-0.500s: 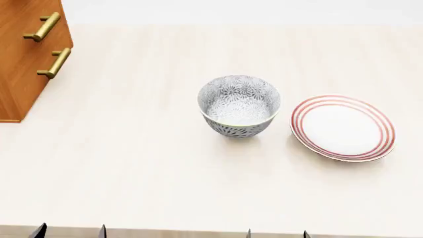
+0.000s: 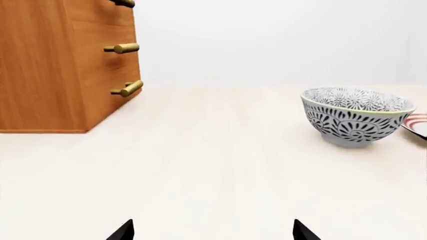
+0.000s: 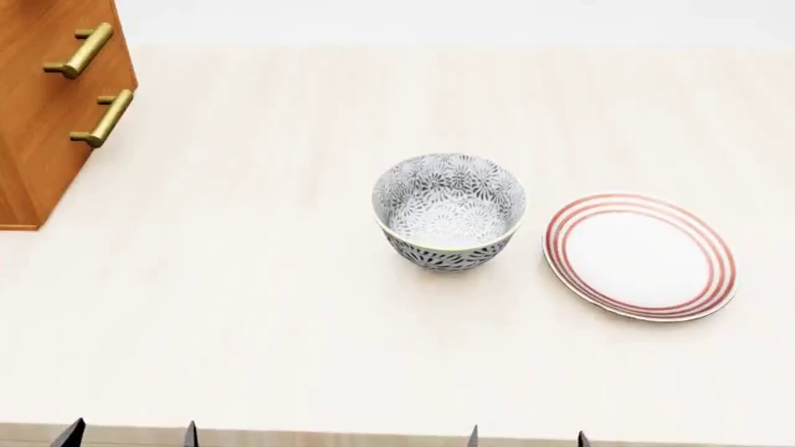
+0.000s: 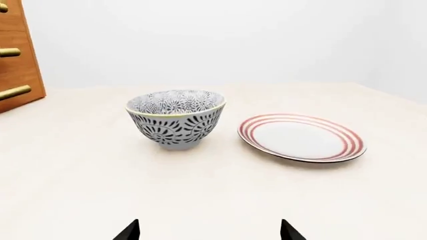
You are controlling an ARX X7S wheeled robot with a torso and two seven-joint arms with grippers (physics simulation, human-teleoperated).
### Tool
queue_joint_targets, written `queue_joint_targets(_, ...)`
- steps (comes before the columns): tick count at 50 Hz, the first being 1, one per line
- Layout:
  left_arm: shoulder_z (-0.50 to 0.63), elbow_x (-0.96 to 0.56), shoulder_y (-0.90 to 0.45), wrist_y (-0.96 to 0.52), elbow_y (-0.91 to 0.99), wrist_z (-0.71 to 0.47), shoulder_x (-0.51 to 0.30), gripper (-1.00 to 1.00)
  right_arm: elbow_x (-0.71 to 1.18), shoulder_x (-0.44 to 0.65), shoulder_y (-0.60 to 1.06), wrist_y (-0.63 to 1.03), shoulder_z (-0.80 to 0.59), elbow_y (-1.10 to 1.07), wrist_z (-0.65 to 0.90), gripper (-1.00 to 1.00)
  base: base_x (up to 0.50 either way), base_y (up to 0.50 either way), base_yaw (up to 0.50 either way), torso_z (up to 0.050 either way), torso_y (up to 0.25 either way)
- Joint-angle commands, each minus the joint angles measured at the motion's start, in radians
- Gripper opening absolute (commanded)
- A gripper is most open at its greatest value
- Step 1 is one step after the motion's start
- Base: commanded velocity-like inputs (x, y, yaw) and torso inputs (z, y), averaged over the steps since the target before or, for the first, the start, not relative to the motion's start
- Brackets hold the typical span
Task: Put the bowl on top of the cabinet.
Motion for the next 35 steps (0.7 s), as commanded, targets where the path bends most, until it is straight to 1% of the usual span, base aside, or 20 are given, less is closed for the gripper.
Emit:
queue_joint_targets(1,0.018,-0.007,0.045,-0.023,0.12,-0.041,-0.025,1.0,-0.004,0.013,-0.031,0.047,-0.025,-0.113,0.068,1.0,0.0,0.0,0.0,0.0,0.0)
queue_joint_targets(10,0.025,-0.029,0.153,-0.045,0.356,-0.052,-0.051,1.0,-0.038,0.036,-0.12,0.056,-0.079,-0.308,0.089,1.0,0.0,0.0,0.0,0.0,0.0)
queue_joint_targets(11,0.026,-0.091,0.177,-0.06,0.407,-0.016,-0.064,1.0,-0.048,0.041,-0.141,0.049,-0.09,-0.348,0.089,1.0,0.0,0.0,0.0,0.0,0.0)
queue_joint_targets(12,0.025,-0.114,0.185,-0.066,0.425,-0.007,-0.069,1.0,-0.048,0.041,-0.141,0.049,-0.09,-0.348,0.089,1.0,0.0,0.0,0.0,0.0,0.0)
queue_joint_targets(13,0.025,-0.107,0.197,-0.062,0.446,-0.013,-0.072,1.0,-0.061,0.042,-0.156,0.053,-0.097,-0.378,0.098,1.0,0.0,0.0,0.0,0.0,0.0)
queue_joint_targets(14,0.027,-0.068,0.208,-0.04,0.456,-0.035,-0.071,1.0,-0.07,0.045,-0.167,0.05,-0.103,-0.397,0.101,1.0,0.0,0.0,0.0,0.0,0.0)
queue_joint_targets(22,0.03,-0.087,0.22,-0.031,0.475,-0.041,-0.082,1.0,-0.09,0.054,-0.181,0.046,-0.119,-0.424,0.127,1.0,0.0,0.0,0.0,0.0,0.0)
queue_joint_targets(28,0.037,-0.08,0.205,-0.029,0.445,-0.053,-0.085,1.0,-0.08,0.064,-0.169,0.022,-0.124,-0.394,0.132,1.0,0.0,0.0,0.0,0.0,0.0)
queue_joint_targets(31,0.043,-0.074,0.201,-0.029,0.439,-0.059,-0.087,1.0,-0.106,0.065,-0.17,0.016,-0.128,-0.393,0.154,1.0,0.0,0.01,0.0,0.0,0.0)
queue_joint_targets(35,0.047,-0.073,0.198,-0.029,0.432,-0.065,-0.09,1.0,-0.103,0.07,-0.168,0.013,-0.132,-0.389,0.163,1.0,0.0,0.28,0.0,0.0,0.0)
